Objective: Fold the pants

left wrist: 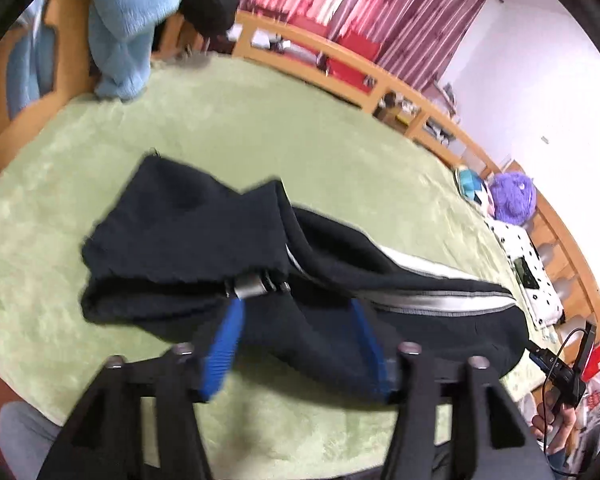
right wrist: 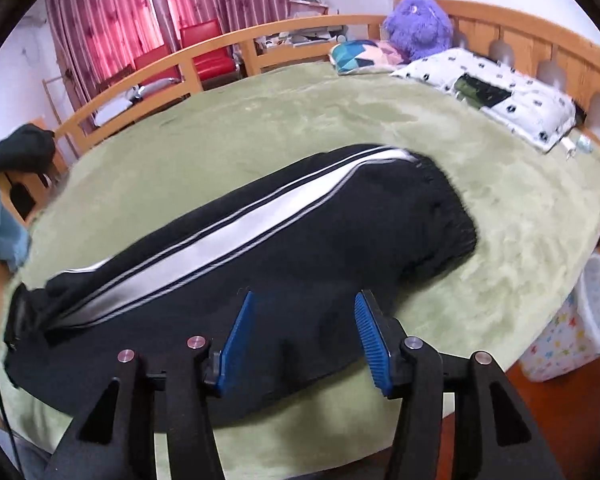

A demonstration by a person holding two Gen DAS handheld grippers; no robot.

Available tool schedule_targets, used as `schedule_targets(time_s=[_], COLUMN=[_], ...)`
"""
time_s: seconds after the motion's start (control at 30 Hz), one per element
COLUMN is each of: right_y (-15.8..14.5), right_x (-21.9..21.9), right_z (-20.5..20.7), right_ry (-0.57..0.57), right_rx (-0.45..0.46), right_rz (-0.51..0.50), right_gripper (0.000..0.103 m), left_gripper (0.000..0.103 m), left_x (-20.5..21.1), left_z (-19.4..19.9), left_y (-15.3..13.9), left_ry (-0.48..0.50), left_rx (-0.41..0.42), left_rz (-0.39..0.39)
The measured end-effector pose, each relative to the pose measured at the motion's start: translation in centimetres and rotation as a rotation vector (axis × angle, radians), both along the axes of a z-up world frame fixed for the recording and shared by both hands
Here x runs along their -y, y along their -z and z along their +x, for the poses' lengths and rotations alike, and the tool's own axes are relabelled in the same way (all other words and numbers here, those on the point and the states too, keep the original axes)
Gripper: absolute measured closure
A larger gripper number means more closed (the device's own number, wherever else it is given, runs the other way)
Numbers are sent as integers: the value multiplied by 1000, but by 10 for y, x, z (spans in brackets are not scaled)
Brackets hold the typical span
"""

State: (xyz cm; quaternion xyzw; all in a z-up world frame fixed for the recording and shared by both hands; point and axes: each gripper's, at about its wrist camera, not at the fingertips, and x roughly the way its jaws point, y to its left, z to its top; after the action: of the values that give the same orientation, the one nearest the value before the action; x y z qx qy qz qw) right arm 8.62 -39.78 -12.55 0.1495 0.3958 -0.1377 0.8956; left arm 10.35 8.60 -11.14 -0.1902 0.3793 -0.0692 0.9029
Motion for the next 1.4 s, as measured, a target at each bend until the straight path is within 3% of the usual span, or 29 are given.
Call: schedule_targets(time_s=[0.23,0.37,0.43,0.47,0.5,0.6,0.7,0.8,0.87,0.9,0.93,1.0,1.17,1.4], right_y=[12,21,27,28,30,34,40,42,44,44,45,45,42,30], right_x=[-28,-40,-44,-45,-46,-48,-52,-59,-67,-71,-75,-89,-122,-204], right_z=[18,19,19,20,20,23,33,42,49,51,54,58,67,95], right_ry=[-4,1,8,9,9,14,11,11,-2,-12,-26,-57,-159,-433], right_rx=[28,23,3,-7,-17,-34,-53,-50,-58,-62,-65,-72,-60,-17], right_rz=[67,94,88,83,72,44,41,34,25,27,28,10,6,-63], right_gripper=[51,51,51,51,51,51,51,51,51,51,51,51,51,51], left_gripper=[41,41,76,78,81,82,82,75,57,41,35,34,29,29], left_x=[29,47,34,19,9,-18,-53,-79,-85,-86,-87,-93,-100,-100], left_z=[42,79,88,89,90,105,130,157,172,175,174,165,131,88], left_y=[18,55,66,60,52,23,5,1,5,7,8,8,24,67], left_ry=[18,-77,-61,-76,-94,-159,-238,-299,-317,-323,-319,-317,-283,-237], left_rx=[28,-84,-102,-78,-44,38,50,45,-6,-28,-21,-10,-70,-187], left_rz=[172,382,285,196,176,272,271,265,305,320,311,293,251,248])
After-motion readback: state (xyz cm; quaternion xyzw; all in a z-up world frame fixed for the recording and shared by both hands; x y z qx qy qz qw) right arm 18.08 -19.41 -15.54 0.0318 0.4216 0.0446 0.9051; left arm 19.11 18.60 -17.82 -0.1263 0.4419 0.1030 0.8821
